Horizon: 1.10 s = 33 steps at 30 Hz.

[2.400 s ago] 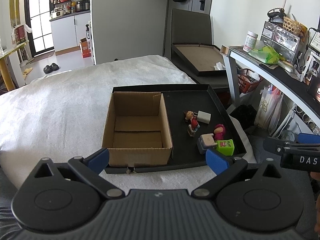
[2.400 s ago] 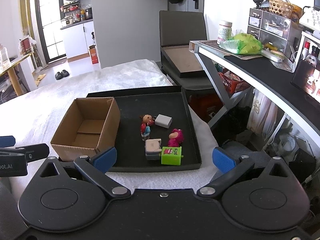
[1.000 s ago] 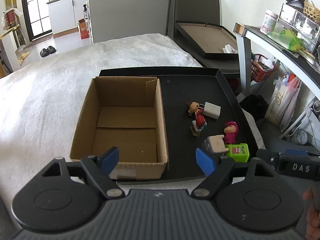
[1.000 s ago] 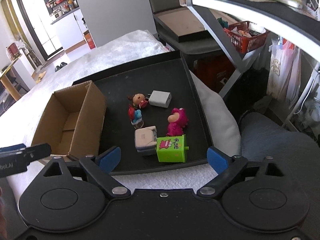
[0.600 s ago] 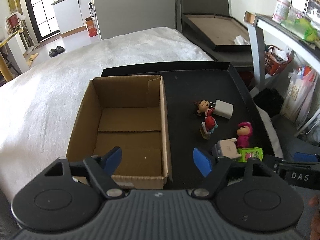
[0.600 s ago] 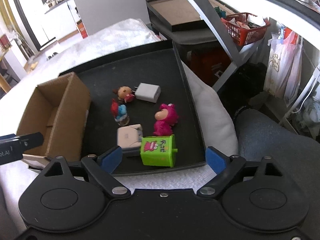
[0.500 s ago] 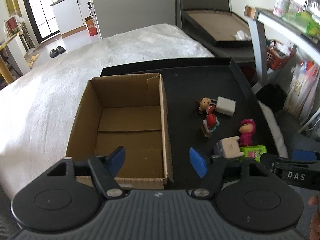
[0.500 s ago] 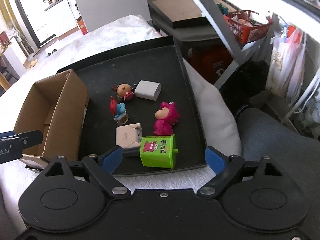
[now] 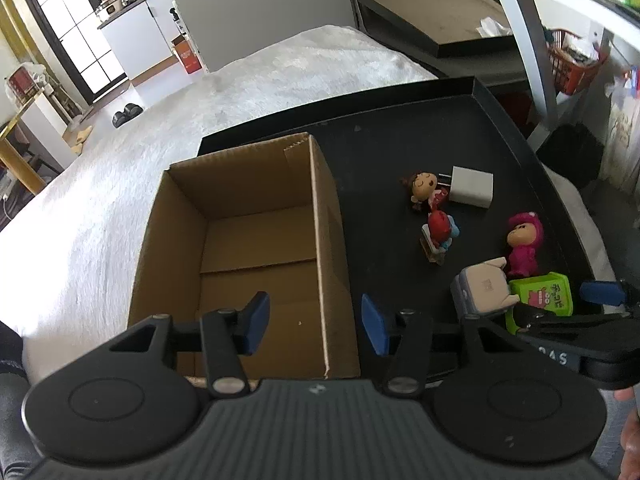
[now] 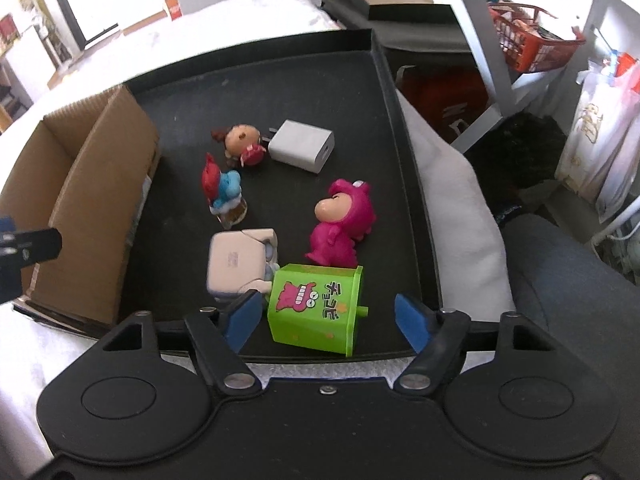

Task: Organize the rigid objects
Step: 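Move the right tool down to the green cube toy, then close the right gripper on the green cube toy and lift it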

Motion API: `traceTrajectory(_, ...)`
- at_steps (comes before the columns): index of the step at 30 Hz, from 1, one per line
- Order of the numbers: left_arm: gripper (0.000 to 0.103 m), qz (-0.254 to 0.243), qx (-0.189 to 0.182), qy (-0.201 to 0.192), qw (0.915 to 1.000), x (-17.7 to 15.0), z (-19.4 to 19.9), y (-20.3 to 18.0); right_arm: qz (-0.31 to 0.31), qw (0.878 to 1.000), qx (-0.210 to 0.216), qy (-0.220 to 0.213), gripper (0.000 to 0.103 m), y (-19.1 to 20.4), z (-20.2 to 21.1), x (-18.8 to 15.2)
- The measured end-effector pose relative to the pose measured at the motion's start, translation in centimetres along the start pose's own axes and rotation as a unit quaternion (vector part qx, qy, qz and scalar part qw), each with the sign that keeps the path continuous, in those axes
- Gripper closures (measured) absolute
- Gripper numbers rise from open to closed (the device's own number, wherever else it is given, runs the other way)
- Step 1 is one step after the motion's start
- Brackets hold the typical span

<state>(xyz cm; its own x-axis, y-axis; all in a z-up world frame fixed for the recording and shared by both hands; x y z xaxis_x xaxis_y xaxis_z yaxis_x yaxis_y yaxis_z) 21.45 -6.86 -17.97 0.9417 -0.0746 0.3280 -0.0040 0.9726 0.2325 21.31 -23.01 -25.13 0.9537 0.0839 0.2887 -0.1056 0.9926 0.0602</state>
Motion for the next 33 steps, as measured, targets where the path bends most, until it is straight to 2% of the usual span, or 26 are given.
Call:
traceTrajectory(4,0.052,-0.007,0.007,0.001,0.9999,0.1,-0.5,-0.5,0.014,1.000,-0.010,0.008,0.035,0.0,-0.9,0.0)
traceTrajectory(6,0.052,-0.013,0.015,-0.002,0.9998,0.1,-0.6,-0.5,0.022,1.000,-0.017,0.015,0.047,0.0,-1.4,-0.1)
traceTrajectory(8,0.053,-0.014,0.016,-0.002,0.9998,0.1,-0.9,-0.6,0.027,0.999,-0.021,0.020,0.048,0.0,-1.6,-0.1)
traceTrajectory(15,0.073,-0.010,0.016,-0.002,0.9998,0.0,-1.0,-0.3,0.048,0.999,-0.024,-0.009,0.048,0.5,-0.2,0.5)
traceTrajectory(21,0.078,-0.004,0.008,-0.012,0.9999,0.1,-0.3,-0.4,0.063,0.997,-0.024,-0.032,0.048,0.8,1.8,0.8)
traceTrajectory(33,0.075,0.021,-0.013,-0.033,0.9992,0.0,2.0,1.5,0.090,0.993,-0.028,-0.072,0.048,2.2,5.5,1.6)
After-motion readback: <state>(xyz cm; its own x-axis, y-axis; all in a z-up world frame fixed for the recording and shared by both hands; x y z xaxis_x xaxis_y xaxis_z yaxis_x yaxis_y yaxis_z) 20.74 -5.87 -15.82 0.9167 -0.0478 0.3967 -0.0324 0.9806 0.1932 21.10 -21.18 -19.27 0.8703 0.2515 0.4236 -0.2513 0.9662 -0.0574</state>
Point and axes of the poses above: each gripper's, at about its wrist camera, not at the fingertips, and z roughly against the way its jaws point, y to its left, x to its top, the point moved 10 cm from there along -z, roughly the way its jaws point, and after that the axes turned 13 degrees about y, right-handed, at the moved point
